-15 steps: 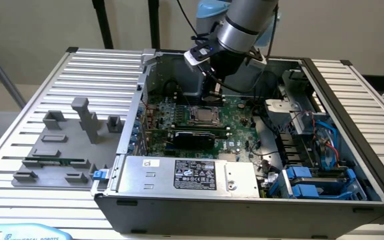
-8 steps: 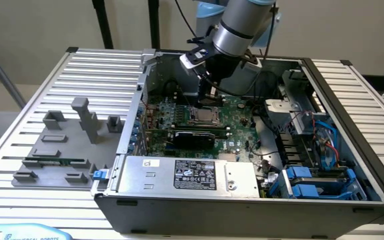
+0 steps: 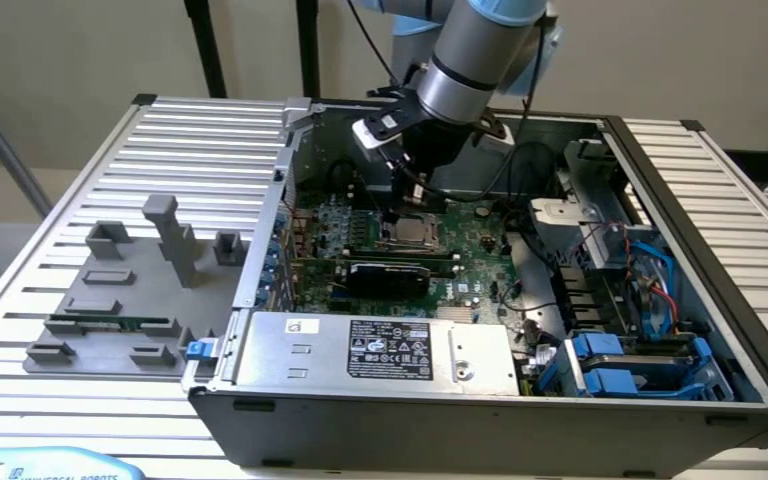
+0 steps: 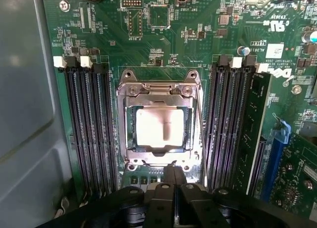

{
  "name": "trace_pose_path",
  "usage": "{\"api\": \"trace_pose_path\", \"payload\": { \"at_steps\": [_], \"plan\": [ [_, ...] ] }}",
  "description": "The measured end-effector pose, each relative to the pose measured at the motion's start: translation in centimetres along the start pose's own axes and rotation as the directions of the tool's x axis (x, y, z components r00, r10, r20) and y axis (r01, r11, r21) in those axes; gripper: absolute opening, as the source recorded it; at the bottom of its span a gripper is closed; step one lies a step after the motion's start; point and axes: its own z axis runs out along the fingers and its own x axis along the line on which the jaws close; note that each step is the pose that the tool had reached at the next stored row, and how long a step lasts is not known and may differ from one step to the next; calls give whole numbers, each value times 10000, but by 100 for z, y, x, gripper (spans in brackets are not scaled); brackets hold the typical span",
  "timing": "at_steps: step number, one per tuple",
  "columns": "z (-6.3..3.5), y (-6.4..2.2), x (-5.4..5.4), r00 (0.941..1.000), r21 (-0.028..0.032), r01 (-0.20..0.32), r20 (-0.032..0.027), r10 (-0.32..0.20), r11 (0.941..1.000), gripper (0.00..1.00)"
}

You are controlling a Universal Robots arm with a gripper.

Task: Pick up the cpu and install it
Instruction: 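Close the cpu cover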

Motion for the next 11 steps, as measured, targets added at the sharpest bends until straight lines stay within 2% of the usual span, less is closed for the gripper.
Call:
{"api": "trace_pose_path", "payload": {
  "at_steps": [4, 11],
  "plan": [
    [54, 0, 0, 10000, 1, 25, -84, -25, 10000, 11],
    [175, 14, 1, 9999, 3, 45, -150, -45, 10000, 11]
  ]
}}
